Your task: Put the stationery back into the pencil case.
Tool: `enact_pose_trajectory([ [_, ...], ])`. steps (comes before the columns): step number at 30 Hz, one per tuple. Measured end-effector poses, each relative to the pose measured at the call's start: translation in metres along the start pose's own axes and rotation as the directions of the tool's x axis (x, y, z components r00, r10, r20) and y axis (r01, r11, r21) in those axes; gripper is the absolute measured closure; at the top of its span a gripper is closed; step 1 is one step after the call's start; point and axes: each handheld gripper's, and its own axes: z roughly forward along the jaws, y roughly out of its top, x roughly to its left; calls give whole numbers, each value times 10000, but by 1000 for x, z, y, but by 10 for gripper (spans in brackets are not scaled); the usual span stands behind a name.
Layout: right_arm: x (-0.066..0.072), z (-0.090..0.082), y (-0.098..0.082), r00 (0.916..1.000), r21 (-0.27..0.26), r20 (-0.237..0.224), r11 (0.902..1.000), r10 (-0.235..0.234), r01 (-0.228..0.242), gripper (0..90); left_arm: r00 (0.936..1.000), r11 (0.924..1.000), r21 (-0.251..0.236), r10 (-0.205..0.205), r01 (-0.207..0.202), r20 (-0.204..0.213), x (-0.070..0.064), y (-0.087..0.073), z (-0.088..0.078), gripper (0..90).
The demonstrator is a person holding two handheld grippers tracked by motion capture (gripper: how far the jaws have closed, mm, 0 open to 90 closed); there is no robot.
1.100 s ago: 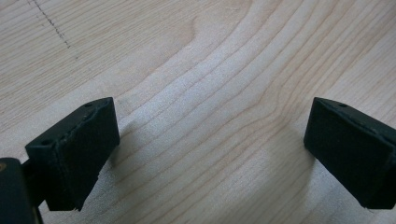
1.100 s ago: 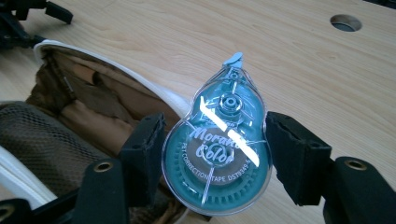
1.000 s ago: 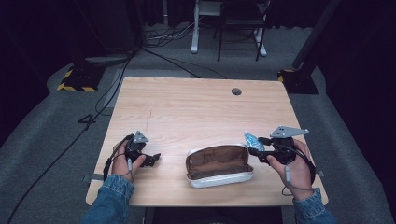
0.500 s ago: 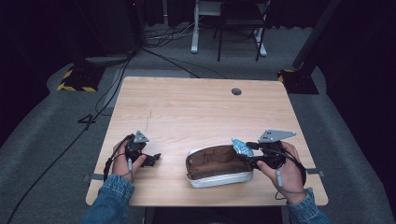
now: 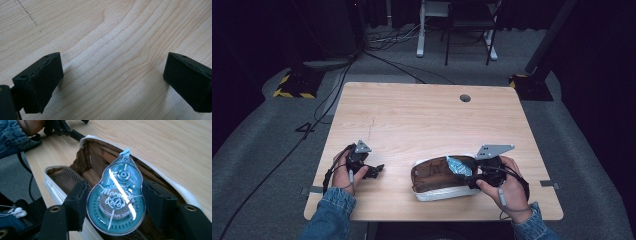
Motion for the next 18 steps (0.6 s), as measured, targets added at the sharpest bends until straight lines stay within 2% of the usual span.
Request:
enact_pose_trajectory([
  [18,6,14,1,9947,373,-1021,9992,-83,122,397,10000,10000,2,19,-19,2,0,0,0,28],
])
